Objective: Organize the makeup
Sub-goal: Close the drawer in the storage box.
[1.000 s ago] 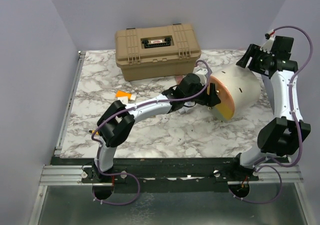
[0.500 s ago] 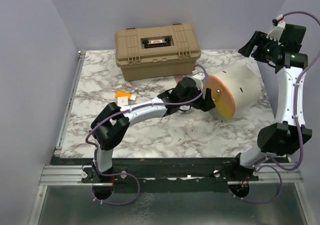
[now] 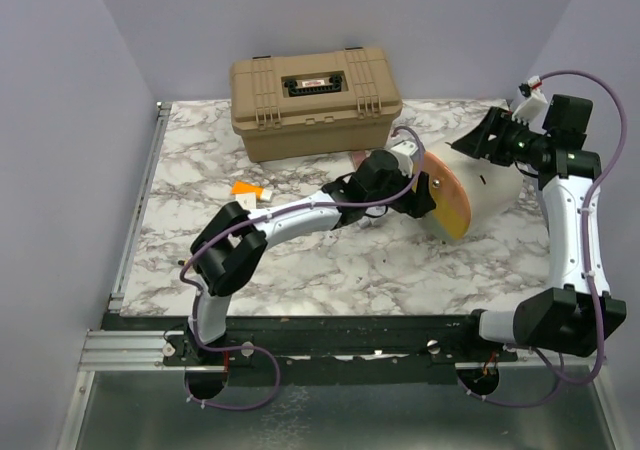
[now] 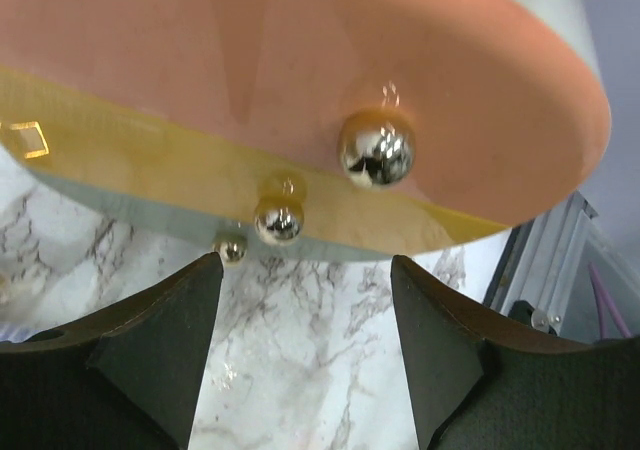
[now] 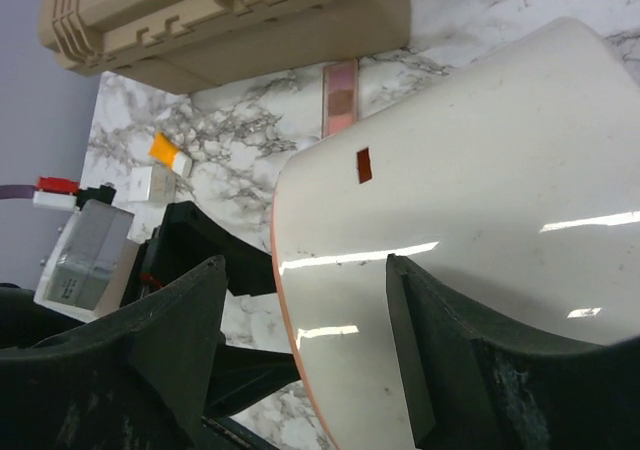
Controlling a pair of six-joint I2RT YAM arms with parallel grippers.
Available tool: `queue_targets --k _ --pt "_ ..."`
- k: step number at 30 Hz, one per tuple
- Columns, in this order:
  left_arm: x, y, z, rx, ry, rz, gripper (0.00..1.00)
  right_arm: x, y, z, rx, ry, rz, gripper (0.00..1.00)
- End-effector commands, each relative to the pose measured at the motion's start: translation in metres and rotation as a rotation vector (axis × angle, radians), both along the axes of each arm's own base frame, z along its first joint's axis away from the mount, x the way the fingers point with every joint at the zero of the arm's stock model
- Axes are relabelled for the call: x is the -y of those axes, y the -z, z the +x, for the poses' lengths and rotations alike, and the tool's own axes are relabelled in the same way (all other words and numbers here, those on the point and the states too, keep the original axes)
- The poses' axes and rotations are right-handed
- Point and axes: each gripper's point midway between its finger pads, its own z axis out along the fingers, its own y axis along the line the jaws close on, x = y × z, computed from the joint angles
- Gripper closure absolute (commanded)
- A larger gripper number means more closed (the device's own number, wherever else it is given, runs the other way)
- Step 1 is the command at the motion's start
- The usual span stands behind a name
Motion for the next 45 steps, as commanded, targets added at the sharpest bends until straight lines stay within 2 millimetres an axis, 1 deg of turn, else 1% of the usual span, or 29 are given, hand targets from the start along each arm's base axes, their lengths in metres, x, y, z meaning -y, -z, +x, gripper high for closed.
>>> queue_targets --k 1,5,8,9,12,15,20,23,28,32,35,38,40,43,45 --pt "0.016 0.013 0.015 0.064 0.011 0.031 0.3 -0.003 0.018 -0.005 -0.071 -0.04 0.002 0.3" --pt "0.024 0.032 0.026 0.08 0.021 0.062 0.3 -0.002 0.017 -0.006 -0.058 -0.035 -0.005 0.3" --pt "0.03 0.037 0.024 0.097 0.057 0.054 0.34 -0.002 0.018 -0.005 -0.062 -0.039 -0.001 0.31" --pt "0.03 0.037 0.024 0.109 0.064 0.052 0.36 -0.003 0.018 -0.005 -0.065 -0.041 0.001 0.31" --pt "0.026 0.037 0.028 0.144 0.052 0.063 0.46 -0.003 0.021 -0.004 -0.076 -0.044 0.004 0.33" --pt "0.024 0.028 0.031 0.175 0.036 0.051 0.48 -0.002 0.022 -0.004 -0.075 -0.041 0.002 0.33" --pt "0.028 0.005 0.031 0.231 0.046 -0.021 0.48 -0.003 0.024 -0.004 -0.081 -0.043 0.005 0.33" --pt "0.027 -0.002 0.034 0.261 0.029 -0.047 0.51 -0.003 0.026 -0.004 -0.087 -0.043 0.007 0.33" --pt "0.022 -0.019 0.033 0.31 0.014 -0.091 0.51 -0.003 0.026 -0.004 -0.087 -0.043 0.006 0.33" --pt "0.019 -0.028 0.033 0.332 -0.003 -0.127 0.5 -0.003 0.024 -0.004 -0.091 -0.047 0.011 0.33" --pt "0.022 -0.02 0.033 0.313 0.001 -0.124 0.53 -0.004 0.022 -0.004 -0.085 -0.051 0.011 0.33" --pt "0.03 -0.012 0.027 0.246 0.036 -0.135 0.58 -0.004 0.023 -0.006 -0.087 -0.049 0.011 0.33" --pt "0.033 -0.003 0.021 0.222 0.075 -0.116 0.55 -0.004 0.024 -0.006 -0.089 -0.047 0.007 0.33" --pt "0.03 0.01 0.02 0.205 0.073 -0.09 0.53 -0.002 0.025 -0.006 -0.09 -0.038 0.003 0.32" --pt "0.028 0.014 0.019 0.206 0.075 -0.076 0.52 -0.002 0.026 -0.006 -0.092 -0.039 0.001 0.33"
